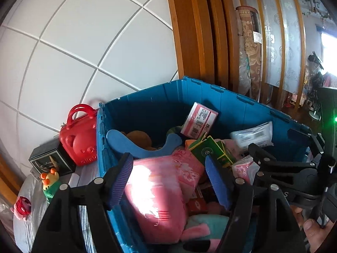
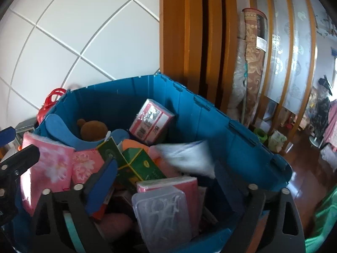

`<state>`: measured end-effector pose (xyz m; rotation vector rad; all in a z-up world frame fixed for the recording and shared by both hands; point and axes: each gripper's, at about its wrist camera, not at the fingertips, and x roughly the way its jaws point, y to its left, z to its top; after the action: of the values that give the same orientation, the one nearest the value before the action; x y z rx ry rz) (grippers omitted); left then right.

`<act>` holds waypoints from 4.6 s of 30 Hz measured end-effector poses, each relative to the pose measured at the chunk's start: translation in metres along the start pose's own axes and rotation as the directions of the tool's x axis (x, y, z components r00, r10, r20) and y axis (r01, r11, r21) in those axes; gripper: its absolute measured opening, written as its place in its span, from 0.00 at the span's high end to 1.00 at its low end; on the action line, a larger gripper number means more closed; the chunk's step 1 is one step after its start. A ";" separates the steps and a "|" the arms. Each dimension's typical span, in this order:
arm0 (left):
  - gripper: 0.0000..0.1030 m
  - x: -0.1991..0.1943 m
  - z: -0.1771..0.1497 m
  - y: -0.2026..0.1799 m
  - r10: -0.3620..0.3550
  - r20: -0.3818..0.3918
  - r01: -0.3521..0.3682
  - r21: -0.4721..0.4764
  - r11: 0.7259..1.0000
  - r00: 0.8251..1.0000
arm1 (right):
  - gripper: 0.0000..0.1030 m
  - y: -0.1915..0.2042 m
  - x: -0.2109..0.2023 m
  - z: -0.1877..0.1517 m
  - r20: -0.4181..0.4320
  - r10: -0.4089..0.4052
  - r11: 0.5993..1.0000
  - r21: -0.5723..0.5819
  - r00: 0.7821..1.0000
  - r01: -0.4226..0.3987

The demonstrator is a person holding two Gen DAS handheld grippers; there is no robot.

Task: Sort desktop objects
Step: 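Open both tools to drop the tissue pack and wipes into the bin, then move both tools back over the bed, then grasp the plush pig in the red dress with both tools, then carry the plush pig with both tools over the blue bin, then open both tools to drop the plush pig into the bin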

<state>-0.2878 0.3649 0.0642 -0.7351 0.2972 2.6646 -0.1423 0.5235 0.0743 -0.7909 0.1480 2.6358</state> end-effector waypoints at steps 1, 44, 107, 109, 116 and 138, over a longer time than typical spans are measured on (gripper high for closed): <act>0.32 -0.005 -0.001 0.004 -0.001 0.006 0.001 -0.007 1.000 1.000 | 0.00 0.001 -0.005 0.000 0.009 0.002 1.000 0.004 1.000 -0.002; 0.31 -0.129 -0.416 0.693 0.387 -0.519 -0.619 -0.413 0.668 0.763 | 0.00 0.756 0.053 -0.136 -0.610 0.528 0.544 -0.292 0.592 -0.786; 0.31 -0.088 -0.066 0.335 -0.062 0.083 0.054 0.096 0.994 0.995 | 0.29 0.402 -0.051 0.038 -0.179 0.455 0.850 -0.204 0.872 -0.485; 0.31 -0.085 -0.052 0.308 -0.091 0.091 0.080 0.120 0.990 0.992 | 0.29 0.375 -0.055 0.041 -0.158 0.430 0.870 -0.188 0.889 -0.455; 0.31 -0.087 -0.013 0.204 -0.193 0.121 0.166 0.203 0.965 0.974 | 0.29 0.260 -0.069 0.056 -0.093 0.351 0.925 -0.118 0.932 -0.360; 0.31 -0.048 0.003 -0.005 -0.235 -0.038 0.234 0.346 0.909 0.971 | 0.16 0.029 -0.033 0.024 -0.160 0.220 0.968 0.156 0.962 -0.195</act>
<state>-0.2490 0.3566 0.0914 -0.6079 0.6202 2.2998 -0.1400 0.4910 0.1123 -1.0089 0.4825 2.7079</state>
